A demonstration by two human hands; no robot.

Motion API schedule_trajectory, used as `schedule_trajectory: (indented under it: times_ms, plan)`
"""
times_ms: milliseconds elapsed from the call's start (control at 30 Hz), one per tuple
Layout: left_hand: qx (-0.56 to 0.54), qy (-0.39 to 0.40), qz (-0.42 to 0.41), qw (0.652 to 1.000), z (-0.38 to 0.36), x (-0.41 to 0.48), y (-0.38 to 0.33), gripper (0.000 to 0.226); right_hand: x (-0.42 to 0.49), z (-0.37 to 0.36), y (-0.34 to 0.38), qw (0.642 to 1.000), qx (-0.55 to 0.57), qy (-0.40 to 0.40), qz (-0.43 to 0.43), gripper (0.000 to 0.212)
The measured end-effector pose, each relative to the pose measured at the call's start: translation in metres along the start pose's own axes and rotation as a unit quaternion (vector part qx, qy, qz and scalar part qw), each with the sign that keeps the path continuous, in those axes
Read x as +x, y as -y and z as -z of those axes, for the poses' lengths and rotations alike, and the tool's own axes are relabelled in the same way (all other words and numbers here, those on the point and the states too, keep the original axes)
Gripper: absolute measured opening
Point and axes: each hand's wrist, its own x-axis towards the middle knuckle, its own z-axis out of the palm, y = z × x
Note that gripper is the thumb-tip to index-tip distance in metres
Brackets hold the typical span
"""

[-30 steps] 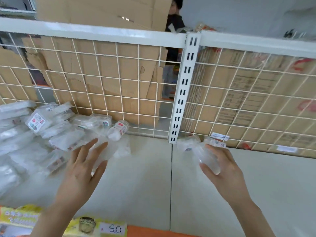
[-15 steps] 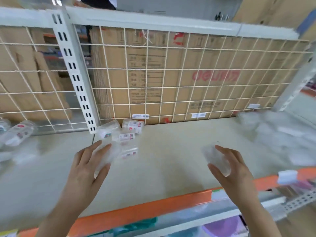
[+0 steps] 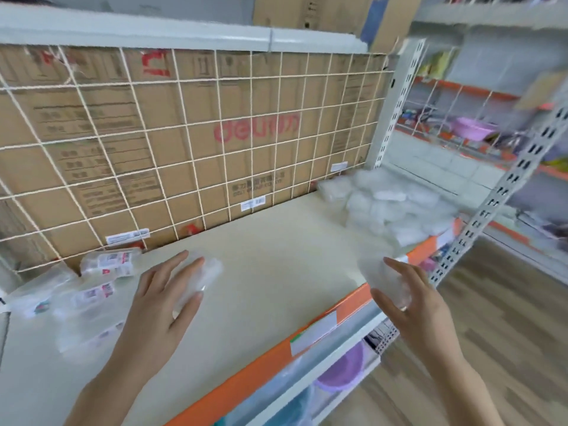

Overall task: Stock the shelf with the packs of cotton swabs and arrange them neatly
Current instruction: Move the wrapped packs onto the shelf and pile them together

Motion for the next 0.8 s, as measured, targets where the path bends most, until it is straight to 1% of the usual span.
schedule_trajectory:
  times_ms: [133, 300, 500, 600, 800]
  plan:
    - [-0.028, 0.008, -0.030, 0.999, -0.015, 0.031, -0.005, 0.049, -0.004, 0.007, -0.002, 0.998, -0.026, -0.031, -0.045, 0.048]
    - [-0.049, 0.049, -0.079, 0.994, -0.043, 0.058, -0.007, 0.047, -0.012, 0.009, -0.013, 0.994, -0.046, -0.059, -0.076, 0.048]
    - [-0.090, 0.074, -0.119, 0.986, -0.082, 0.092, -0.028, 0.046, -0.008, 0.018, -0.041, 0.988, -0.063, -0.074, -0.121, 0.046]
    - [-0.109, 0.083, -0.127, 0.982, -0.104, 0.113, -0.036, 0.047, 0.010, 0.020, -0.057, 0.988, -0.058, -0.070, -0.128, 0.046]
    - [-0.132, 0.082, -0.119, 0.981, -0.159, 0.164, -0.053, 0.047, 0.079, 0.025, -0.098, 0.991, -0.053, -0.058, -0.107, 0.045]
